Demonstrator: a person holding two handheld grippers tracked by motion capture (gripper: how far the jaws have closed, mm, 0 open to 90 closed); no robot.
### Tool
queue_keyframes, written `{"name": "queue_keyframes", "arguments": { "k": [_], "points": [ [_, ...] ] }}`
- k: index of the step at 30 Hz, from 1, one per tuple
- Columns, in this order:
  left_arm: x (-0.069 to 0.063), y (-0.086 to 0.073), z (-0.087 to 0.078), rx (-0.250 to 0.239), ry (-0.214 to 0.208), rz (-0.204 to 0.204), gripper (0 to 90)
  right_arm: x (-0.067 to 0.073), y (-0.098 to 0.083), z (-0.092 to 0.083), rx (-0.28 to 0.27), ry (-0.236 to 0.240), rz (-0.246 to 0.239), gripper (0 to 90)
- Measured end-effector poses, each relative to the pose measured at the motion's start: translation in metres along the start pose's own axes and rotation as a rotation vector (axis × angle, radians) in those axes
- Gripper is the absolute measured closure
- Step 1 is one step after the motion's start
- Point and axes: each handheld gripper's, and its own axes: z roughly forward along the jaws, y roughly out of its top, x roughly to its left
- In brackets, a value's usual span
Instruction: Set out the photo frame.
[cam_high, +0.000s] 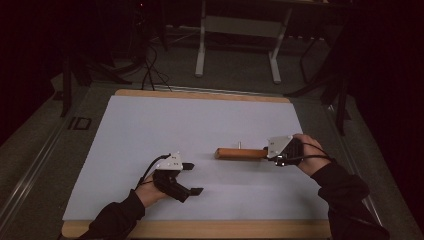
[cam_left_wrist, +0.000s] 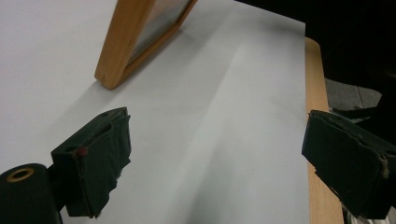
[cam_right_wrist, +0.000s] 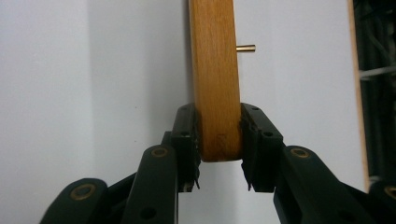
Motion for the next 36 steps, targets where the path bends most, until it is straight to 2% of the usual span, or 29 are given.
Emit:
{"name": "queue_keyframes", "arguments": {
  "k": [6,11,13,20,32,36],
  "points": [
    [0.0,-0.001,0.003,-0.01,-0.006,-0.004,8.5,-0.026,0.004,0.004,0.031,0.072,0.045,68.2],
    [0.0,-0.003,0.004,-0.007,-0.008,-0.001,8.6,-0.04,0.005,0.008,0.042,0.095,0.087,67.2],
    [0.001,-0.005,0.006,-0.01,-0.009,-0.006,8.6,-0.051,0.004,0.013,0.046,0.108,0.126,66.2],
    [0.002,-0.008,0.006,-0.015,-0.014,-0.01,8.6,-0.067,0.004,0.023,0.047,0.104,0.163,64.5],
    [0.005,-0.011,0.009,-0.011,-0.013,-0.009,8.6,-0.084,0.004,0.033,0.048,0.108,0.184,61.9],
    [0.005,-0.013,0.009,-0.011,-0.011,-0.009,8.6,-0.09,0.002,0.037,0.049,0.111,0.211,61.1]
  ]
}}
